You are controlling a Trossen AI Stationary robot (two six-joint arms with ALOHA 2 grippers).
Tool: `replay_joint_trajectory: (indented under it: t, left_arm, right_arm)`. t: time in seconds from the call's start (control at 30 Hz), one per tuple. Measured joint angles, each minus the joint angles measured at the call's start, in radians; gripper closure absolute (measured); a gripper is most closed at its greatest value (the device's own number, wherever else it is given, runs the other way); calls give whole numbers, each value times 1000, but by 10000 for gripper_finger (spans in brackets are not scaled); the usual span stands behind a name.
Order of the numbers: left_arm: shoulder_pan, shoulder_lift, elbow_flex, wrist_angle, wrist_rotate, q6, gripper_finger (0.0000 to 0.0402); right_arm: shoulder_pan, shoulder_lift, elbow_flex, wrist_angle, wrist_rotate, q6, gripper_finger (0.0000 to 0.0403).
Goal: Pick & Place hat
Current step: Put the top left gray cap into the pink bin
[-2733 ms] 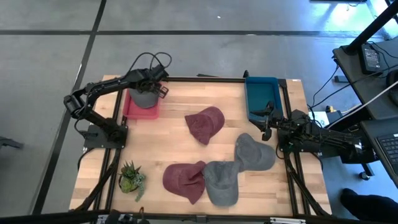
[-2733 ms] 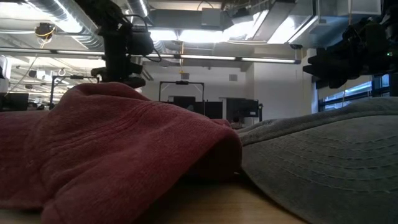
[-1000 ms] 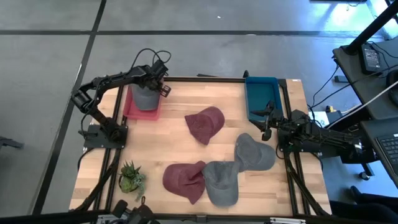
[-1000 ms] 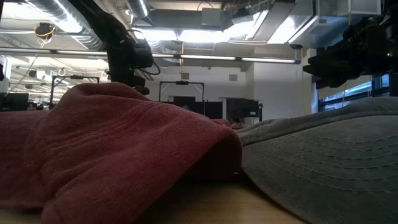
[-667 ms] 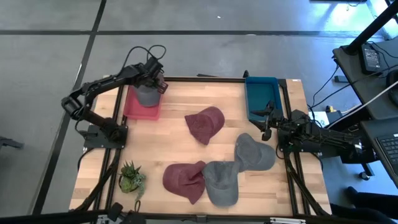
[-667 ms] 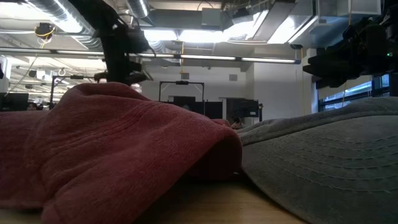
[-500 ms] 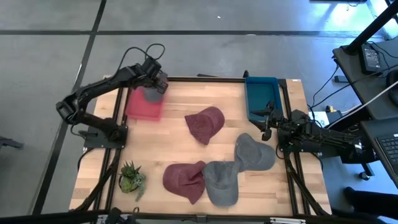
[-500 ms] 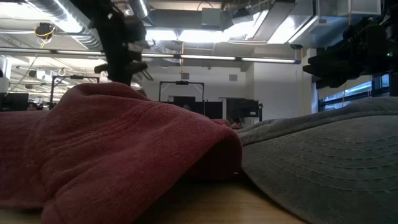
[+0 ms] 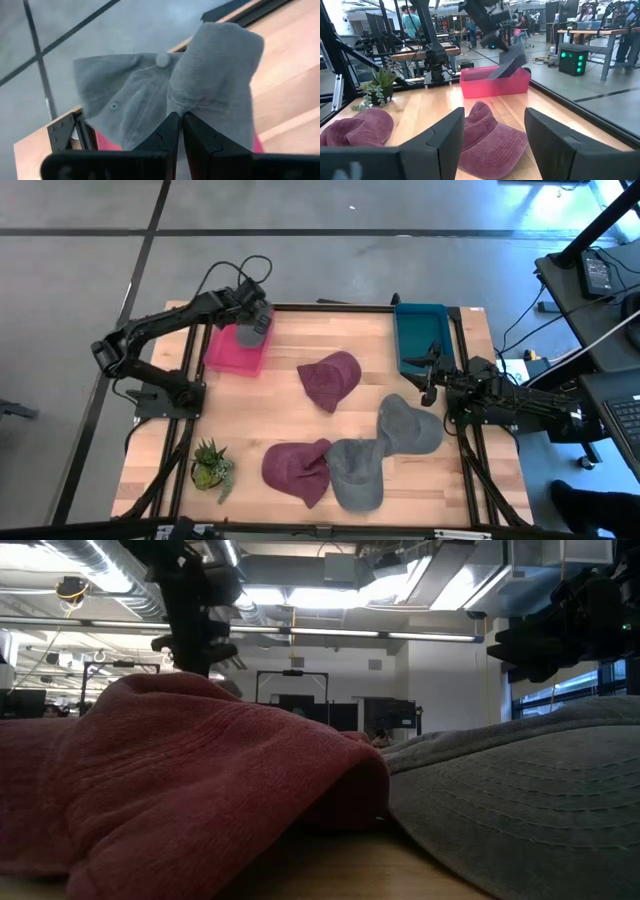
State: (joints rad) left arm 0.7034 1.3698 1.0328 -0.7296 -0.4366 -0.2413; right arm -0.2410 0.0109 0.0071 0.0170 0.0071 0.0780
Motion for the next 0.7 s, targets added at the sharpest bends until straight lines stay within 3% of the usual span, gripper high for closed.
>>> replay_joint_trajectory:
  t: [0.33, 0.7]
  left_arm:
    - [41, 170, -1, 9, -3, -35, 380]
    - [54, 184, -1, 23, -49, -83, 341]
  right_arm:
    - [0, 0, 0, 0, 0, -2, 196]
    - [0, 0, 0, 0, 0, -8, 196]
